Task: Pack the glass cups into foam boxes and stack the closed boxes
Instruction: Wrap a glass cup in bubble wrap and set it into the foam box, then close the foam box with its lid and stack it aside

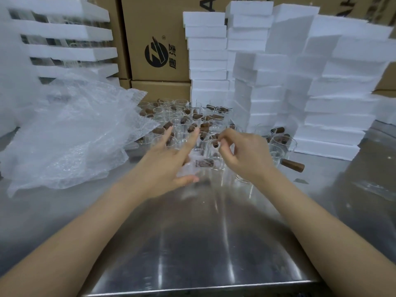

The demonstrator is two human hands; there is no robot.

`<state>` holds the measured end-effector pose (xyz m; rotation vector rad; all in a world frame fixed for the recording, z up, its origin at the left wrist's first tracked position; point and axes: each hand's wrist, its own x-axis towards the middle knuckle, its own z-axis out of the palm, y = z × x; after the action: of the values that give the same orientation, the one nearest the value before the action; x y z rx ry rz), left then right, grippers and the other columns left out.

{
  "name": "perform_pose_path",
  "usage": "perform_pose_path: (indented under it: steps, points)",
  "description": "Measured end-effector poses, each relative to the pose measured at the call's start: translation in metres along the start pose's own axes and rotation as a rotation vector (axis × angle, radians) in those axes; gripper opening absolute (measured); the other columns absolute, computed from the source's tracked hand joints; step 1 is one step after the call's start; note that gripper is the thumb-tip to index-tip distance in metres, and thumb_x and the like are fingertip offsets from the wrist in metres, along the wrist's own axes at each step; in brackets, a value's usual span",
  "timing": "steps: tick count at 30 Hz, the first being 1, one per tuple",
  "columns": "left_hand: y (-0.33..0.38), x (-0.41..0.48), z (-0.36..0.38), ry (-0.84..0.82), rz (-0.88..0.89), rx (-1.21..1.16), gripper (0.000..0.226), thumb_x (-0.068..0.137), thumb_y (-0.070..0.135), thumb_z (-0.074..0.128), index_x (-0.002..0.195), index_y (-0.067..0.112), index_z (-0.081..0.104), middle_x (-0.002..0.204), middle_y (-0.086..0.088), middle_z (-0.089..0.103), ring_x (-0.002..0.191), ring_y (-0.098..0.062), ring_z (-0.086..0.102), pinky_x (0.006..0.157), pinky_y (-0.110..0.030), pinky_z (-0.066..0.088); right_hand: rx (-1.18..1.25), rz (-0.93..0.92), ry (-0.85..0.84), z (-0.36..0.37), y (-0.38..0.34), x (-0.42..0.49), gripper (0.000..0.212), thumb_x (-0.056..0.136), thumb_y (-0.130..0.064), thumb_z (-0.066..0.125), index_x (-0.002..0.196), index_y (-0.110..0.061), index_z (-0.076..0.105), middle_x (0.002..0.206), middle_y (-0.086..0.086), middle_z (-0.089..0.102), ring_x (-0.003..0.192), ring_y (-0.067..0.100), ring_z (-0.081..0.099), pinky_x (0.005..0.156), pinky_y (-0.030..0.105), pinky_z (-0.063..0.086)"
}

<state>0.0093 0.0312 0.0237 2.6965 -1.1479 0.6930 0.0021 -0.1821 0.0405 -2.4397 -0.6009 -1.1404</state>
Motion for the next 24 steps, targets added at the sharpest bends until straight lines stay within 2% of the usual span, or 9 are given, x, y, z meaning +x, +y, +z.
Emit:
perform_pose_path:
  steps: [2,5,7,9,11,15,18,21,24]
  points:
    - [0.001,0.002,0.007,-0.069,-0.012,-0.005,0.102,0.088,0.066,0.037,0.128,0.034,-0.051,0.118,0.004,0.069,0.142,-0.025,-0.003,0.093,-0.008,-0.036,-0.003,0.032,0.066,-0.004,0.008,0.000,0.018,0.086,-0.013,0.054,0.084,-0.008,0.071,0.058,-0.011,0.060,0.044,0.019,0.057,0.047,0.028,0.048]
    - [0.001,0.011,0.017,-0.161,-0.016,0.033,0.099,0.095,0.056,0.037,0.134,0.023,-0.048,0.090,-0.001,0.073,0.144,-0.024,0.027,0.114,-0.025,-0.023,0.076,0.073,0.187,-0.012,0.015,0.009,0.019,0.087,-0.013,0.054,0.087,-0.008,0.072,0.055,-0.012,0.053,0.045,0.017,0.056,0.046,0.023,0.041]
    - [0.002,0.017,0.019,-0.179,-0.014,0.033,0.091,0.096,0.050,0.036,0.144,0.017,-0.034,0.067,0.000,0.065,0.131,-0.017,0.047,0.121,-0.034,-0.008,0.124,0.114,0.284,-0.018,0.018,0.023,0.023,0.088,-0.018,0.049,0.086,-0.011,0.071,0.056,-0.007,0.059,0.049,0.015,0.057,0.049,0.024,0.041]
    - [0.004,0.020,0.018,-0.171,-0.018,0.038,0.085,0.096,0.047,0.035,0.147,0.018,-0.026,0.060,0.001,0.061,0.110,-0.010,0.060,0.118,-0.030,-0.017,0.134,0.174,0.315,-0.022,0.025,0.040,0.023,0.086,-0.021,0.048,0.093,-0.016,0.070,0.076,-0.009,0.065,0.068,0.012,0.062,0.058,0.026,0.045]
    - [0.007,0.020,0.016,-0.158,-0.036,0.048,0.081,0.093,0.053,0.026,0.150,0.019,-0.020,0.062,0.004,0.059,0.100,-0.010,0.063,0.116,-0.029,-0.021,0.076,0.229,0.294,-0.026,0.042,0.062,0.031,0.084,-0.016,0.050,0.111,-0.014,0.063,0.111,-0.004,0.063,0.101,0.015,0.058,0.076,0.026,0.045]
    - [0.014,0.016,0.013,-0.141,-0.055,0.063,0.082,0.086,0.064,0.009,0.150,0.022,-0.019,0.079,0.009,0.057,0.100,-0.011,0.059,0.118,-0.036,-0.018,-0.469,0.233,0.093,-0.037,0.093,0.110,0.079,0.076,0.002,0.054,0.149,-0.009,0.027,0.153,0.022,0.022,0.140,0.040,0.021,0.109,0.042,0.026]
    - [0.015,0.016,0.013,-0.130,-0.051,0.044,0.080,0.086,0.066,0.008,0.148,0.025,-0.022,0.097,0.005,0.064,0.111,-0.012,0.057,0.117,-0.035,-0.019,-0.772,0.221,-0.203,-0.046,0.127,0.142,0.108,0.081,-0.014,0.071,0.154,-0.021,-0.008,0.160,0.017,-0.005,0.148,0.037,-0.005,0.120,0.047,0.001]
    - [0.014,0.016,0.011,-0.118,-0.045,0.030,0.078,0.086,0.064,0.011,0.147,0.025,-0.018,0.101,0.004,0.065,0.113,-0.013,0.056,0.115,-0.033,-0.021,-0.903,0.219,-0.358,-0.044,0.147,0.163,0.122,0.077,-0.038,0.079,0.152,-0.021,-0.015,0.161,0.013,-0.006,0.148,0.032,-0.011,0.120,0.047,-0.005]
    - [0.012,0.016,0.012,-0.112,-0.036,0.072,0.076,0.091,0.053,0.017,0.152,0.017,-0.010,0.103,0.003,0.064,0.111,-0.015,0.055,0.114,-0.031,-0.023,-0.833,0.250,-0.361,-0.039,0.156,0.173,0.118,0.074,-0.042,0.080,0.153,-0.017,-0.004,0.158,0.013,0.010,0.149,0.029,-0.004,0.120,0.048,-0.002]
